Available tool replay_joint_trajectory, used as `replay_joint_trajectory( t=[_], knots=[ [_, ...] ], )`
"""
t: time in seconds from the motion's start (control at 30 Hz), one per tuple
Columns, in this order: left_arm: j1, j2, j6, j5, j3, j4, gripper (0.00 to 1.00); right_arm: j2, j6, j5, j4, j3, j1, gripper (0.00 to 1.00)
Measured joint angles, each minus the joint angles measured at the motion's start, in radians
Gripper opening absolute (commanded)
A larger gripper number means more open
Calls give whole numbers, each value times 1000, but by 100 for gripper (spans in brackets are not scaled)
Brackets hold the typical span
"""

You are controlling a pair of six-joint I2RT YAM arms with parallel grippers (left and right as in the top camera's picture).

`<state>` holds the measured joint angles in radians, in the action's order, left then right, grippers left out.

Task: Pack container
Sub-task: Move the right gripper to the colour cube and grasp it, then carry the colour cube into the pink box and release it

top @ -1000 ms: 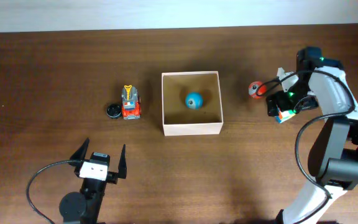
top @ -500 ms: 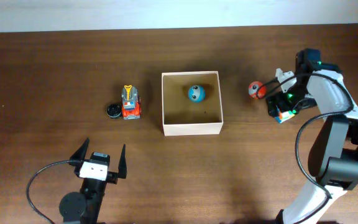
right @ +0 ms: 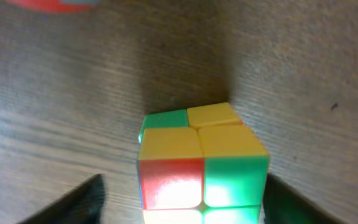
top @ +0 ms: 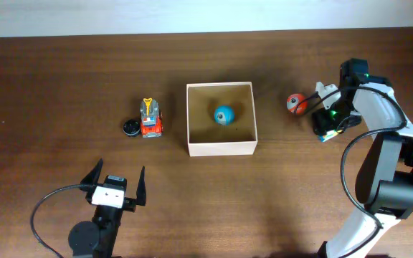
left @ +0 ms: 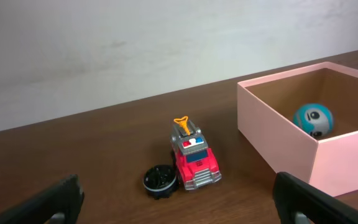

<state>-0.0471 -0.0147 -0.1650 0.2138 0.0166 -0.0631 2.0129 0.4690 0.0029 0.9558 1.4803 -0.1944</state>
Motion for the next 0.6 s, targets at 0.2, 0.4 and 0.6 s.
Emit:
replay_joint_trajectory(
  t=[0.2,0.4,0.6],
  knots=[
    [0,0,0,0,0,0,99,0,-11,4,-3,0,0,51],
    [0,0,0,0,0,0,99,1,-58,4,52,22,0,50],
    [0,0,0,0,0,0,99,2,-101,8,245,217,36,50]
  ],
)
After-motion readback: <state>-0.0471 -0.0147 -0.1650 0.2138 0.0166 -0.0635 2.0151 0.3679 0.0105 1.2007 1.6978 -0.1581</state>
